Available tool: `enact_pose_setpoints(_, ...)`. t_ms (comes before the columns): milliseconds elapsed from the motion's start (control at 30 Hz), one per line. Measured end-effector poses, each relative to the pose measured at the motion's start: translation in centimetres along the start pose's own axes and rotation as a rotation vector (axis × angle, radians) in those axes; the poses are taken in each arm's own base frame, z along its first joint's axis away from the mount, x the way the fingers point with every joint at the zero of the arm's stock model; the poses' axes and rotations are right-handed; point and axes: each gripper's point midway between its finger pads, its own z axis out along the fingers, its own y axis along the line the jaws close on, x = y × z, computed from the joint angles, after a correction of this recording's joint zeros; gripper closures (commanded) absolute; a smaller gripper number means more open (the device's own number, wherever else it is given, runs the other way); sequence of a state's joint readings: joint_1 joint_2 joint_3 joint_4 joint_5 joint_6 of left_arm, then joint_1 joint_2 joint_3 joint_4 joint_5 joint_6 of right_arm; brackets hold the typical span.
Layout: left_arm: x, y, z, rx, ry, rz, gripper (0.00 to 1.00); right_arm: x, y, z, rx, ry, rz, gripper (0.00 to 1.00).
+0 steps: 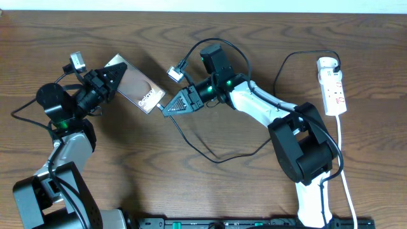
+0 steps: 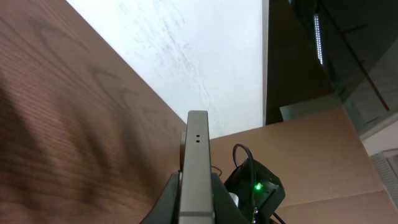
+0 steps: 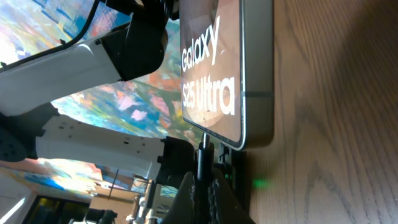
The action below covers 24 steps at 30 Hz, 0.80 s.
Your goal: Plug charger to phone and switch on socket
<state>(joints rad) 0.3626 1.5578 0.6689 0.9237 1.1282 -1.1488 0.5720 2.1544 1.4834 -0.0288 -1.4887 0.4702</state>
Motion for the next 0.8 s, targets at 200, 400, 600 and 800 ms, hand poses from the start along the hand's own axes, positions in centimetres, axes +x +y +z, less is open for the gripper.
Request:
enact_pose_setpoints(200,0.0,-0.1,0.0,0.002,-0.001,0.004,0.93,0.0,0.0,0.1,-0.001,0.001,0.002,0.99)
enact_pose_setpoints(400,0.0,-1.7,0.0,0.057,0.009,0.080,0.93,-0.1,0.2,0.2,-0.008,0.004,-0.004,0.99)
enact_pose_setpoints(600,0.1,-2.1,-0.1,0.071,0.021,0.086,0.93,0.0,0.4,0.2,-0.020,0.011,-0.004,0.99)
enact_pose_setpoints(800,0.1,-2.2,-0.1,0.072,0.022,0.081,0.93,0.0,0.5,0.2,-0.024,0.013,-0.012,0.99)
